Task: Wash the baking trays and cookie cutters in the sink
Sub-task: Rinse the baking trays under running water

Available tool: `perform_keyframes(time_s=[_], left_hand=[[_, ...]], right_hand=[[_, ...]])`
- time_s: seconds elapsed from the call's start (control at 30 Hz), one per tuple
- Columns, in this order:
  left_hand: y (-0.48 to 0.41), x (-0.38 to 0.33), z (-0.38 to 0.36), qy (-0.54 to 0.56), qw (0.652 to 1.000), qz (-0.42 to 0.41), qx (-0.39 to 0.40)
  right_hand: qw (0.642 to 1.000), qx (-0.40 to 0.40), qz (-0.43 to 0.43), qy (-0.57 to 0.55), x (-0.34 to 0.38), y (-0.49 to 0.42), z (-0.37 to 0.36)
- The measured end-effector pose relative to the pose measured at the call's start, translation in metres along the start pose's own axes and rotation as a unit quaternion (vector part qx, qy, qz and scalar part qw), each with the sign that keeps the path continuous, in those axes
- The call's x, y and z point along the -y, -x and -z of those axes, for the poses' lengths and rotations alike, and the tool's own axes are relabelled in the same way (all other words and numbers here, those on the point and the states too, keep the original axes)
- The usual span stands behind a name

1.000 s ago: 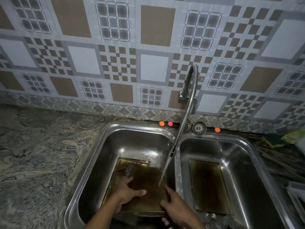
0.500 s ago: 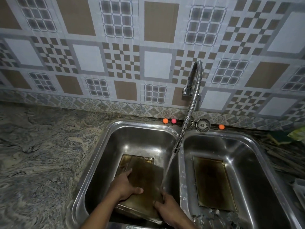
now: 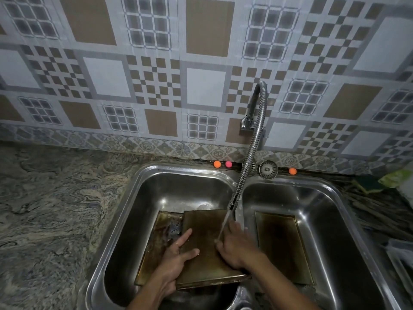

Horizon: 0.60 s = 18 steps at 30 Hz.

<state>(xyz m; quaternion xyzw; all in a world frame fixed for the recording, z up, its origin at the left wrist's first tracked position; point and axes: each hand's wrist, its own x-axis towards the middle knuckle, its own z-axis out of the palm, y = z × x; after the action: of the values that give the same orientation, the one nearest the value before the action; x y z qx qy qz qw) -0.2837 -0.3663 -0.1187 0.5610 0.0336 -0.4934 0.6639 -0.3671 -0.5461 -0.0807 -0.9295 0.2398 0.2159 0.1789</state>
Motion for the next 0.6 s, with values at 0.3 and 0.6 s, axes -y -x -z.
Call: perform_keyframes(time_s=[0.3,0.6], left_hand=[[0.007,-0.028,-0.008,-0.053,0.991,-0.093,-0.082],[0.0,-0.02,-0.027,-0.077,0.982,-0.108,-0.132]], right_hand=[[0.988,0.014,0.155,-0.01,0.077,-0.039,-0.003],[0.992,-0.046,0.021,-0.114,0.006,-0.004,-0.009]])
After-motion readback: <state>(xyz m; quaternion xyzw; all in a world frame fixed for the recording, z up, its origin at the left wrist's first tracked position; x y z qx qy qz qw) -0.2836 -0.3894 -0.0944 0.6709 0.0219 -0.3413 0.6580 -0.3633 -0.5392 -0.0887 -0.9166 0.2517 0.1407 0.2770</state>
